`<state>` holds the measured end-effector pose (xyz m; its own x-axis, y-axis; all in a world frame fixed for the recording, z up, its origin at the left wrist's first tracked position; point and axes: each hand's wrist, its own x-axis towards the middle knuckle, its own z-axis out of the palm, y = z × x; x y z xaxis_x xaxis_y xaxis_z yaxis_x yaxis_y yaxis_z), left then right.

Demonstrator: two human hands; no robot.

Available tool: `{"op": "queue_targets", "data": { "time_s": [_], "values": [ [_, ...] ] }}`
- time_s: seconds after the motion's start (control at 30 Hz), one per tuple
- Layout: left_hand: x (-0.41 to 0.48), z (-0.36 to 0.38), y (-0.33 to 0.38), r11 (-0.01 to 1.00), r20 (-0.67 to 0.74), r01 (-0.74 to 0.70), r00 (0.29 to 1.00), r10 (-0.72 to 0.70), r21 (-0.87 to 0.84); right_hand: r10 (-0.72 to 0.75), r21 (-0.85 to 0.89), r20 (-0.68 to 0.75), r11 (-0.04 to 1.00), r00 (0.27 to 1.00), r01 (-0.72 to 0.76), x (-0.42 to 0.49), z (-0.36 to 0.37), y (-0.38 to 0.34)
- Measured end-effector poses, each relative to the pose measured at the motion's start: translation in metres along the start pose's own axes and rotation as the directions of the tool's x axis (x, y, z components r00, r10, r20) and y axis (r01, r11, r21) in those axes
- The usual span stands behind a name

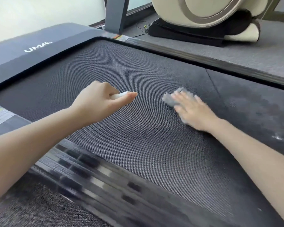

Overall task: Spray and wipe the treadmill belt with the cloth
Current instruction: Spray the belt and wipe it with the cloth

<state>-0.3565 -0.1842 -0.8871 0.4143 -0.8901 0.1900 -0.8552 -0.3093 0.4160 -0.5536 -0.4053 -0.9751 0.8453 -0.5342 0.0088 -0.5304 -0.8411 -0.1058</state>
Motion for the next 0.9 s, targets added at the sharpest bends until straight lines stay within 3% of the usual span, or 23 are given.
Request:
{"op": "queue_targets", "data": {
  "time_s": [0.07, 0.13, 0.2, 0.3, 0.4, 0.47, 0.6, 0.73, 0.8, 0.9],
  "values": [
    [0.000, -0.001, -0.001, 1.000, 0.000, 0.012, 1.000, -0.012, 0.001, 0.197, 0.004, 0.019, 0.980, 0.980, -0.198, 0.025, 0.002, 0.007],
    [0.001, -0.003, 0.001, 1.000, -0.004, 0.014, 1.000, -0.014, -0.014, 0.182, 0.004, 0.015, 0.983, 0.983, -0.183, 0.028, 0.003, -0.015],
    [0.003, -0.004, 0.002, 1.000, -0.015, 0.003, 1.000, -0.004, -0.021, -0.049, 0.008, -0.022, 0.999, 0.999, 0.049, 0.002, 0.012, -0.056],
    [0.004, -0.002, 0.006, 0.999, -0.021, 0.005, 1.000, -0.006, -0.033, -0.484, 0.106, -0.023, 0.869, 0.875, 0.483, -0.078, 0.011, -0.110],
    [0.002, -0.001, 0.007, 1.000, 0.004, 0.000, 1.000, 0.000, -0.019, -0.579, 0.252, 0.109, 0.802, 0.808, 0.541, -0.125, 0.002, -0.095],
    [0.000, -0.001, 0.007, 1.000, 0.016, -0.001, 1.000, 0.001, -0.017, -0.580, 0.122, 0.067, 0.813, 0.812, 0.570, -0.133, 0.001, -0.072],
    [-0.005, -0.004, 0.012, 1.000, 0.017, 0.023, 1.000, -0.023, -0.012, -0.431, -0.013, 0.040, 0.902, 0.902, 0.432, -0.109, 0.009, -0.050],
    [-0.012, -0.010, 0.019, 0.999, 0.023, 0.043, 0.999, -0.043, -0.017, -0.074, -0.079, -0.012, 0.994, 0.997, 0.072, -0.036, 0.005, 0.020],
    [-0.016, -0.012, 0.022, 0.998, 0.024, 0.056, 0.998, -0.056, -0.019, 0.160, -0.048, 0.048, 0.986, 0.986, -0.158, -0.005, 0.000, 0.053],
    [-0.018, -0.015, 0.027, 0.995, 0.027, 0.096, 0.995, -0.095, -0.037, 0.257, 0.033, 0.041, 0.965, 0.966, -0.258, 0.014, -0.003, 0.050]
  ]
}}
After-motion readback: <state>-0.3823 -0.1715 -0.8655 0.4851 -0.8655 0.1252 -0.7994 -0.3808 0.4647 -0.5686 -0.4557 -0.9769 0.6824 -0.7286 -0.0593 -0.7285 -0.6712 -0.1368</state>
